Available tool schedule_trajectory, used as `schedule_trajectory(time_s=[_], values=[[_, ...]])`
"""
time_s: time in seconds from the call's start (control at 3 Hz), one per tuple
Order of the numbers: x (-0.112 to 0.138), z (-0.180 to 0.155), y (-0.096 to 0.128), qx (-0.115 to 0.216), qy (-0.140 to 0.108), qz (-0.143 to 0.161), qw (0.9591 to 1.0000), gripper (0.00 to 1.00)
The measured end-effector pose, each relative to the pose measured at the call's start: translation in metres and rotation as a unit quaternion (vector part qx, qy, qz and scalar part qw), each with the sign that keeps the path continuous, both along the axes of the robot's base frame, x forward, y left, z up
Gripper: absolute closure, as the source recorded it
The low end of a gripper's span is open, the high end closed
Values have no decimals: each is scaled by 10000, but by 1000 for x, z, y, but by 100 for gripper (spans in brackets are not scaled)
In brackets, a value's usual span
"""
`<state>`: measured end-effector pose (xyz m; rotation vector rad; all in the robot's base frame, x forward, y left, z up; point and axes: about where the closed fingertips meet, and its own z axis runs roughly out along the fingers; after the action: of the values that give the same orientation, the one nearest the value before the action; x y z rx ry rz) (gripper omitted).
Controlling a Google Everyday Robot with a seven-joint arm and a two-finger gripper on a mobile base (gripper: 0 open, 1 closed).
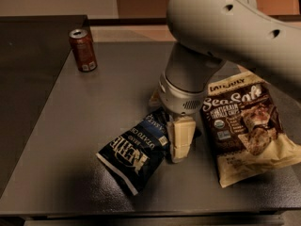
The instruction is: Move blue chip bag near coke can
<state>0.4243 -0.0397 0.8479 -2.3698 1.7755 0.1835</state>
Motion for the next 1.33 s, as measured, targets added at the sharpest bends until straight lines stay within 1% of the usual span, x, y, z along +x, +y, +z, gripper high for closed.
schedule_trajectory(time_s=[0.33, 0.67, 1.0, 1.33], values=[[-1, -3, 5, -44, 46, 49, 10000, 40], [2, 2, 9, -67, 7, 60, 10000, 64], [18, 23, 20, -23, -245, 59, 9997, 87], [49, 55, 41, 74, -747, 36, 9972, 100]])
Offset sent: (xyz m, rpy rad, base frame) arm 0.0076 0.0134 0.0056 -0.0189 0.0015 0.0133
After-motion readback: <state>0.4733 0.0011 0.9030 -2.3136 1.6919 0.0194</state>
